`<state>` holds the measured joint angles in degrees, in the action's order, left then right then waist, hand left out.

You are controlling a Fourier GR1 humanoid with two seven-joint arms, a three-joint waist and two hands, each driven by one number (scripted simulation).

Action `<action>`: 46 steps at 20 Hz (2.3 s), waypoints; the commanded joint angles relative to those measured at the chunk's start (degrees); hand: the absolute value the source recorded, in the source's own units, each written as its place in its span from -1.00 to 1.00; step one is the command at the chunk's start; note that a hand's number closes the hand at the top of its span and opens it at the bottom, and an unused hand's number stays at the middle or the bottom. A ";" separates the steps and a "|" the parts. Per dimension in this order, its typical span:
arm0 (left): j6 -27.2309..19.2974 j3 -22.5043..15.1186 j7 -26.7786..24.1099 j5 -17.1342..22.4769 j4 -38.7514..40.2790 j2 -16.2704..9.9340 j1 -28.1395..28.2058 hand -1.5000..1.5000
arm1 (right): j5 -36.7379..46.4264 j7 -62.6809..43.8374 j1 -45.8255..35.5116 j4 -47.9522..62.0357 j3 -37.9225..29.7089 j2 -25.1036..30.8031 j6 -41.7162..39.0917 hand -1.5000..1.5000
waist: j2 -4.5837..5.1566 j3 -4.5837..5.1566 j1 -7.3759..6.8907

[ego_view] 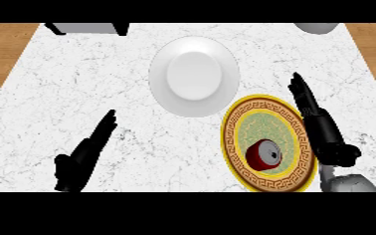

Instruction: Pick the can from the plate and place it in the plate

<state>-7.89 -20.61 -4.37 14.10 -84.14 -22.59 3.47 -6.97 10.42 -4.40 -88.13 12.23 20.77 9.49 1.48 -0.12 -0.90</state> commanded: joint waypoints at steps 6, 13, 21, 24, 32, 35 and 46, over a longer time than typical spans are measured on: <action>-6.53 12.81 9.07 1.46 1.11 -2.93 -10.81 0.00 | -13.18 -1.73 7.14 -6.57 -8.83 0.30 -5.90 1.00 | -1.65 0.07 2.60; -3.30 13.52 11.74 4.03 2.81 -3.81 -11.24 0.00 | -0.20 17.02 21.25 -4.40 -9.03 -6.86 9.07 -1.00 | -1.65 0.03 2.73; -3.71 11.65 10.83 -0.57 4.85 1.14 -13.34 0.00 | 13.09 7.96 26.44 -10.54 -3.50 1.82 6.97 -1.00 | -1.52 0.16 1.33; -3.60 12.26 13.04 -0.47 2.57 0.82 -13.28 0.00 | 19.08 0.28 23.63 -11.89 -1.05 2.09 8.77 -1.00 | -1.50 0.15 0.85; -1.69 13.92 10.44 -2.06 4.47 1.43 -11.73 0.00 | 27.23 -21.10 24.13 -24.43 4.56 4.97 3.06 -1.00 | -1.51 0.21 0.87; -0.94 14.49 11.16 -1.88 7.27 3.12 -14.77 0.00 | 27.13 -25.85 19.40 -22.45 3.89 6.16 -1.94 -1.00 | -1.41 0.17 0.98; -1.47 15.41 10.35 -5.56 5.81 4.94 -12.28 0.00 | 35.73 -41.18 11.28 -19.56 6.95 4.75 -12.60 -1.00 | -1.46 0.14 0.74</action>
<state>-8.24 -4.76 6.91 10.72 -78.73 -19.30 -9.71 28.05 -24.86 11.27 -108.03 19.05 26.01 2.07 0.01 0.02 -0.10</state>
